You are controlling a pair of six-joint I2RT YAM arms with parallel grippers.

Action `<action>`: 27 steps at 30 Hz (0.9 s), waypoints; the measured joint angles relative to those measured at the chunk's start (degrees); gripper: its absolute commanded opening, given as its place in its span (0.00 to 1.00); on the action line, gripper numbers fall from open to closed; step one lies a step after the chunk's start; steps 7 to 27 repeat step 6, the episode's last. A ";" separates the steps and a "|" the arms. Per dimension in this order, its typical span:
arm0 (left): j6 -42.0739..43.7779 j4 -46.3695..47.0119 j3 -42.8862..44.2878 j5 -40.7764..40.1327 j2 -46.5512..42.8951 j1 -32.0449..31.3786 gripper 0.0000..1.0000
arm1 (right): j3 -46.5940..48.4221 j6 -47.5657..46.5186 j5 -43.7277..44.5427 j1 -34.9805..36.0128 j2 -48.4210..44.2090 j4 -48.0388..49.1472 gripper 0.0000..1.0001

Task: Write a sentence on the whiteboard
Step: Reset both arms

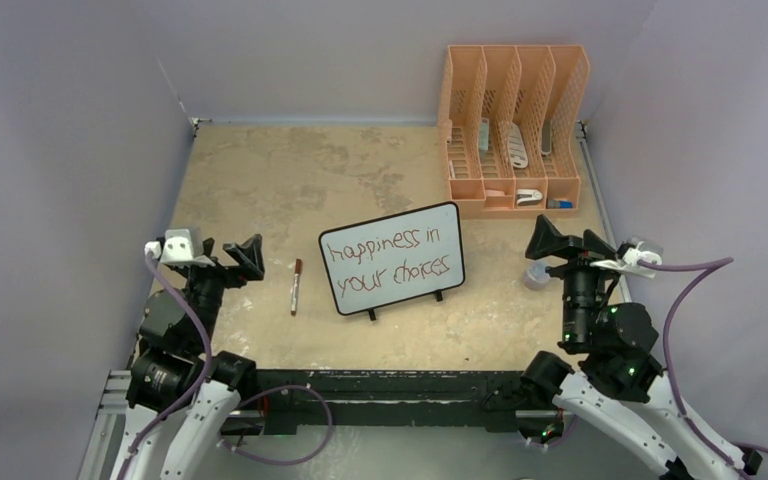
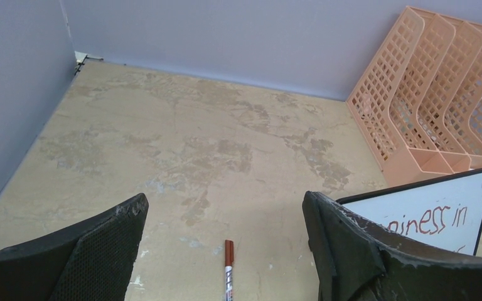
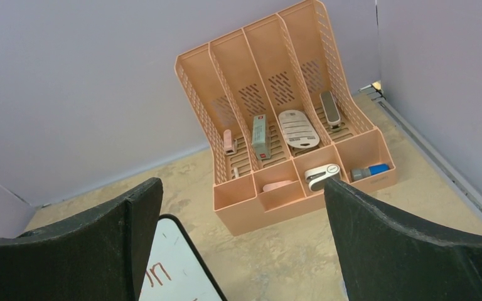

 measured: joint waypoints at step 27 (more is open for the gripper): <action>-0.15 0.92 -0.28 0.39 -0.59 0.00 0.92 | -0.22 -0.44 0.04 0.00 0.00 0.46 0.99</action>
